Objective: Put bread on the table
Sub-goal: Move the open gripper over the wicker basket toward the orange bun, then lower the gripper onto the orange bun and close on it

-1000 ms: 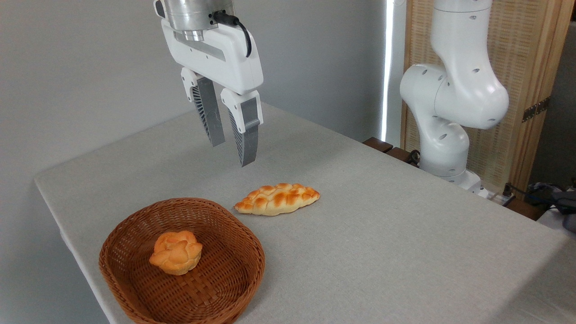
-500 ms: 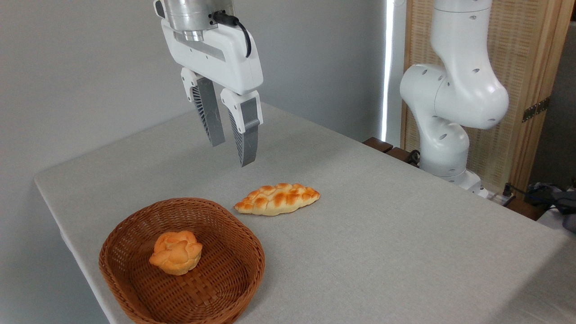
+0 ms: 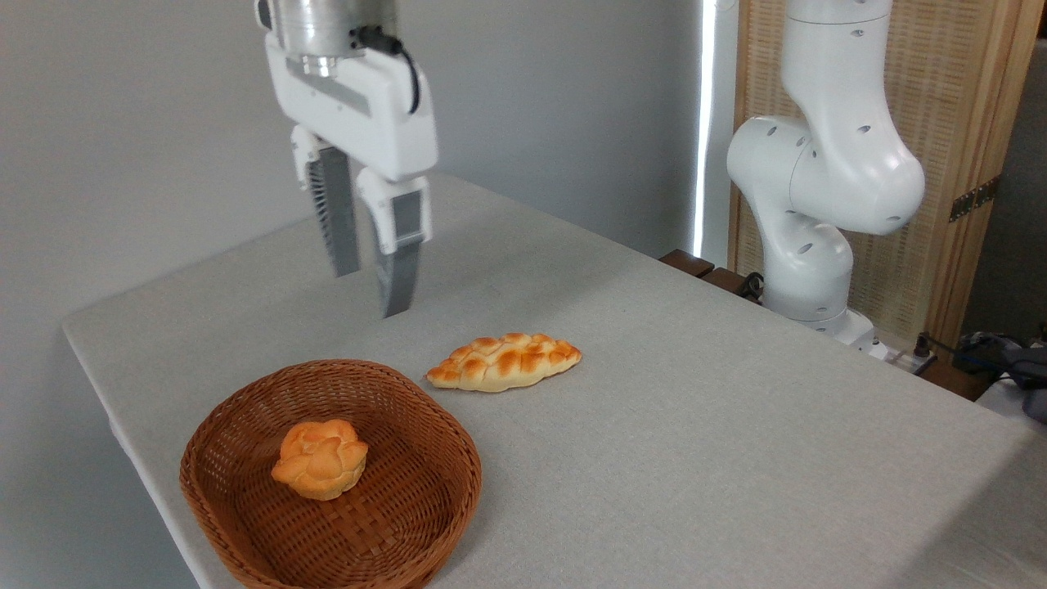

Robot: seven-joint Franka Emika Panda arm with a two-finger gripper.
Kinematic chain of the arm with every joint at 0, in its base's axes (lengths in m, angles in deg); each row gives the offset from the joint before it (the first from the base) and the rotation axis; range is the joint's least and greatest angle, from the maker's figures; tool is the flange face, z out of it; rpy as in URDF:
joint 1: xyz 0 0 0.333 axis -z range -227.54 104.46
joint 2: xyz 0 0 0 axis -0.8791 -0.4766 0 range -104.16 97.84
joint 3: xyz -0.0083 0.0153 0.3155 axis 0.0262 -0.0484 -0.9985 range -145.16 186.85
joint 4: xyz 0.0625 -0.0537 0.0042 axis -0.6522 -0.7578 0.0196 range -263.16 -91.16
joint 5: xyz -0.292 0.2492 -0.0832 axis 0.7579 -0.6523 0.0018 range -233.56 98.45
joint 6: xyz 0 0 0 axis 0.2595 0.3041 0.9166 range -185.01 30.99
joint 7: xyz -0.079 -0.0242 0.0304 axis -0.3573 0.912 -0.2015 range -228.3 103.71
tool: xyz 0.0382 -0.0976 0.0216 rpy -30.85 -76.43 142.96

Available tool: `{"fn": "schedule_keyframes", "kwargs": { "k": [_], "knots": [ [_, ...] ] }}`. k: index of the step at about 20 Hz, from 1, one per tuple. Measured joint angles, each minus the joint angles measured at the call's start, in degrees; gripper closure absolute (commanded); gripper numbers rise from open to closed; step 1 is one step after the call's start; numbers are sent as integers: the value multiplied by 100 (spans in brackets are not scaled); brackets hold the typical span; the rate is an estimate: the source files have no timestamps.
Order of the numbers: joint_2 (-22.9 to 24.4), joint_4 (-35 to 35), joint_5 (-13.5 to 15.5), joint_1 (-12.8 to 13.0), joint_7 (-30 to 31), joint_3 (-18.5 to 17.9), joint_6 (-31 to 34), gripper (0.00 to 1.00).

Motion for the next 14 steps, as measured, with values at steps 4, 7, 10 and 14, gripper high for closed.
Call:
{"fn": "schedule_keyframes", "kwargs": {
  "k": [4, 7, 10, 14],
  "knots": [
    [-310, -83, 2, 27, 0, 142, -906, 0],
    [-381, -428, 1, 70, 0, 266, -1548, 0],
    [-416, -861, -6, 82, -12, 279, -2133, 0],
    [-464, -1353, -6, 181, -367, 293, -2580, 0]
  ]
}}
